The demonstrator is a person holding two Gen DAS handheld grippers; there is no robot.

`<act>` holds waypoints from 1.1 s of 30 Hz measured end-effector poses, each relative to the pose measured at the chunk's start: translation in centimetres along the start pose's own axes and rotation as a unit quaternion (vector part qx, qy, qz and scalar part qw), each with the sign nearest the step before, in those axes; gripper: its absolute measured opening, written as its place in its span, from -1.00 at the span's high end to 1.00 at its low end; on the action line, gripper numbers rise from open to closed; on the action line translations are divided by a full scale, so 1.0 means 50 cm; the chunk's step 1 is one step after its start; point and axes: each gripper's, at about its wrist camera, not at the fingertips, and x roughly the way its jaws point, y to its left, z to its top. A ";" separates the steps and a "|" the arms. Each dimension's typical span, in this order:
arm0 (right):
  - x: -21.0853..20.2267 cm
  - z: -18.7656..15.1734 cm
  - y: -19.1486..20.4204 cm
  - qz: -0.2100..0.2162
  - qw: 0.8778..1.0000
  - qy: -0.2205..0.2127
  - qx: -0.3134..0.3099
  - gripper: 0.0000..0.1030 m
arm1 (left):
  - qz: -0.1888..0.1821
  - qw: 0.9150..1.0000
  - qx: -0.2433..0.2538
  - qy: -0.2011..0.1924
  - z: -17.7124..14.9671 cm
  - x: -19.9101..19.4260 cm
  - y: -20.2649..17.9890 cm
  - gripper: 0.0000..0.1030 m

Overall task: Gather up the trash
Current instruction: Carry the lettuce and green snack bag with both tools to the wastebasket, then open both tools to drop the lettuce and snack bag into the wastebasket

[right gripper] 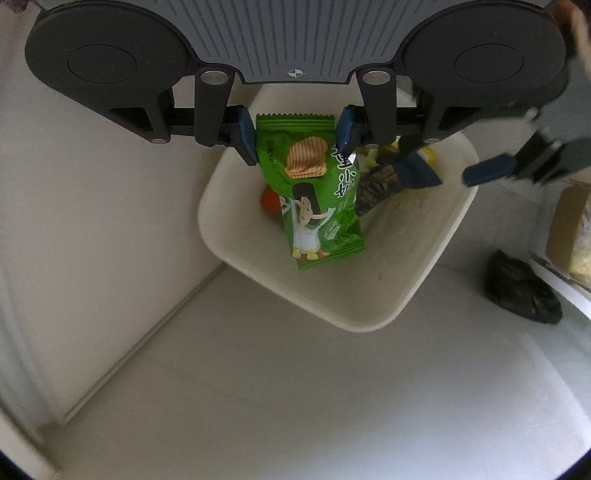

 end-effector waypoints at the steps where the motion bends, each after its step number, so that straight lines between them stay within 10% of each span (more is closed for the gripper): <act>1: 0.006 -0.002 -0.001 0.002 1.000 0.002 0.001 0.18 | 0.002 1.000 0.000 0.000 -0.002 -0.002 0.001 -0.28; 19: 0.113 0.055 0.043 0.031 0.999 0.009 0.007 0.14 | 0.010 1.000 0.001 0.009 -0.023 -0.017 0.020 -0.32; 23: 0.116 0.061 0.048 0.041 0.999 0.003 0.012 -0.44 | 0.008 1.000 0.005 0.006 -0.023 -0.020 0.021 -0.35; 33: 0.078 0.060 0.028 0.032 0.999 -0.005 0.023 -0.56 | 0.009 1.000 0.013 0.002 -0.026 -0.013 0.013 -0.45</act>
